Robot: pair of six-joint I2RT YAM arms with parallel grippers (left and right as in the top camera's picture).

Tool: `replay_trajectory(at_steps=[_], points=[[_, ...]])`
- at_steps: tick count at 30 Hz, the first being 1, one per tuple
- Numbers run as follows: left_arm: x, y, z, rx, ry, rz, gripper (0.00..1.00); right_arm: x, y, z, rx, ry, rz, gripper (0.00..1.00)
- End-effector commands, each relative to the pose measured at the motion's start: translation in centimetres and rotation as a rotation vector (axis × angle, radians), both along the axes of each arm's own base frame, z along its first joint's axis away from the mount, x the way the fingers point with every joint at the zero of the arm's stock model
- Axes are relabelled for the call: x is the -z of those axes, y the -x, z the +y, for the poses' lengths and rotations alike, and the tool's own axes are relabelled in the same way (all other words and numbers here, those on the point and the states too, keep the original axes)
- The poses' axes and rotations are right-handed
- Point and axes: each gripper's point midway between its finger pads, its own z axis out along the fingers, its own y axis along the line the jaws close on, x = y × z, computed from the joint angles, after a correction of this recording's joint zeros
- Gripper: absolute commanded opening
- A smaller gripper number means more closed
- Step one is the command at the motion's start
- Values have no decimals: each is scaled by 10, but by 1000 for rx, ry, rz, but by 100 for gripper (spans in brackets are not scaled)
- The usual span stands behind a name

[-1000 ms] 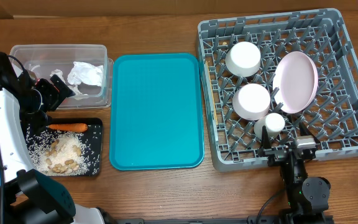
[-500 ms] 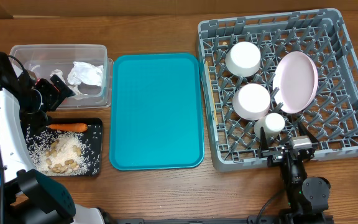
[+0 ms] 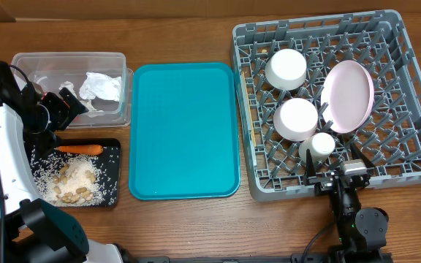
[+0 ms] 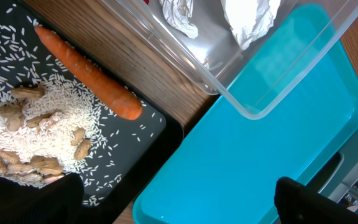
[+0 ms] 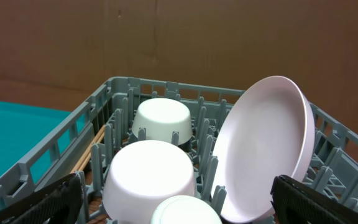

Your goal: Sort waste into correct bins and load items into the dishwasher

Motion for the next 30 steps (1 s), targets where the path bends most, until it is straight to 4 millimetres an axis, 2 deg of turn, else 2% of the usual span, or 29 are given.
replay_trajectory(at_steps=[1, 12, 16, 19, 21, 23, 27, 30], points=[[-9, -3, 1, 22, -21, -32, 100, 2, 0, 0, -3, 2, -3, 100], [-9, -4, -1, 28, -21, -31, 100, 2, 0, 0, -3, 2, -3, 100], [-17, -3, -2, 29, -32, -53, 100, 2, 0, 0, -3, 2, -3, 100], [-32, -1, -11, 50, -53, -94, 100, 2, 0, 0, -3, 2, -3, 100], [-46, 0, -22, 80, -70, -133, 100, 2, 0, 0, -3, 2, -3, 100], [-65, 1, -44, 137, -92, -190, 100, 2, 0, 0, -3, 2, -3, 100], [-102, 12, -101, 295, -119, -314, 100, 2, 0, 0, -3, 2, -3, 100], [-130, 30, -148, 436, -123, -417, 100, 2, 0, 0, -3, 2, -3, 100]])
